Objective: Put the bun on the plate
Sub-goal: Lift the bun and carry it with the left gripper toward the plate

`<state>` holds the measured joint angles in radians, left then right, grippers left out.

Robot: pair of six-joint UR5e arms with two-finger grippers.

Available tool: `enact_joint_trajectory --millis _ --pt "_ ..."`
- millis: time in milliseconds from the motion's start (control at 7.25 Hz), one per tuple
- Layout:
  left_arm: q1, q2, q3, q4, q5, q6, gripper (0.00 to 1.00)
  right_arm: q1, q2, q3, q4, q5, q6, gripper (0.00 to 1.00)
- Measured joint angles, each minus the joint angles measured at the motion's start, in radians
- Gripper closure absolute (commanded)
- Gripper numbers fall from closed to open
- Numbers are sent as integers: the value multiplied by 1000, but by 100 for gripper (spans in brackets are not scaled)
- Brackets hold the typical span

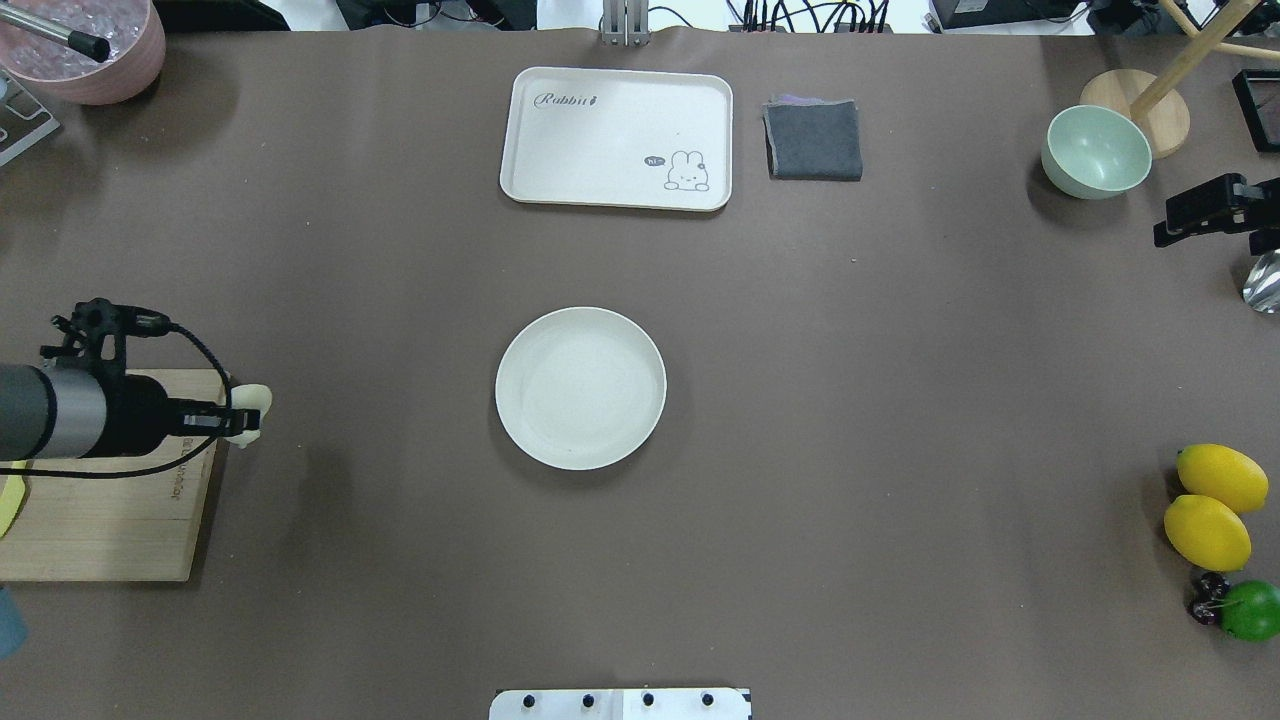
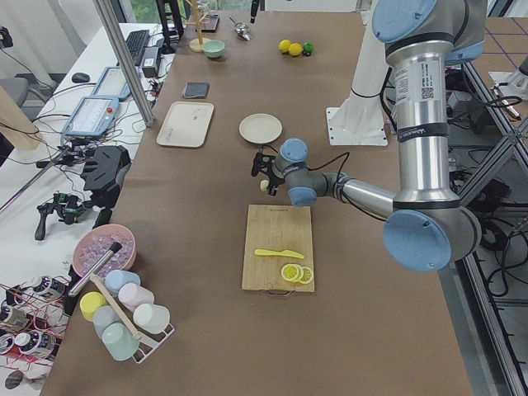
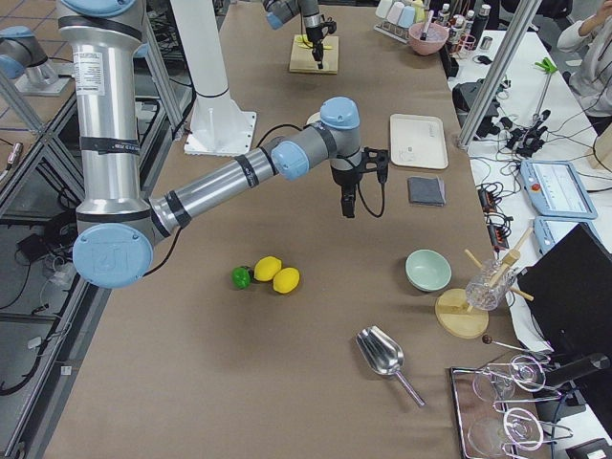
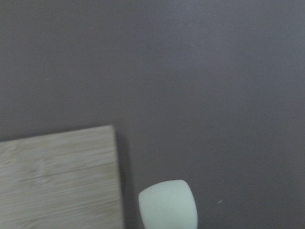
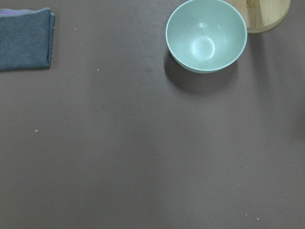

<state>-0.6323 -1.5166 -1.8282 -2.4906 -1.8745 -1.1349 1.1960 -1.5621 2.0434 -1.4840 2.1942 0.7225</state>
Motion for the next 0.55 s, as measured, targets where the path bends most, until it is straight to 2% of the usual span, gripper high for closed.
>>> enact_joint_trajectory --millis 414,552 --pt "84 -285 98 21 18 -168 98 19 -44 -12 1 -1 -21 0" --pt "126 -367 117 53 55 -209 98 34 -61 -15 0 -1 -46 0"
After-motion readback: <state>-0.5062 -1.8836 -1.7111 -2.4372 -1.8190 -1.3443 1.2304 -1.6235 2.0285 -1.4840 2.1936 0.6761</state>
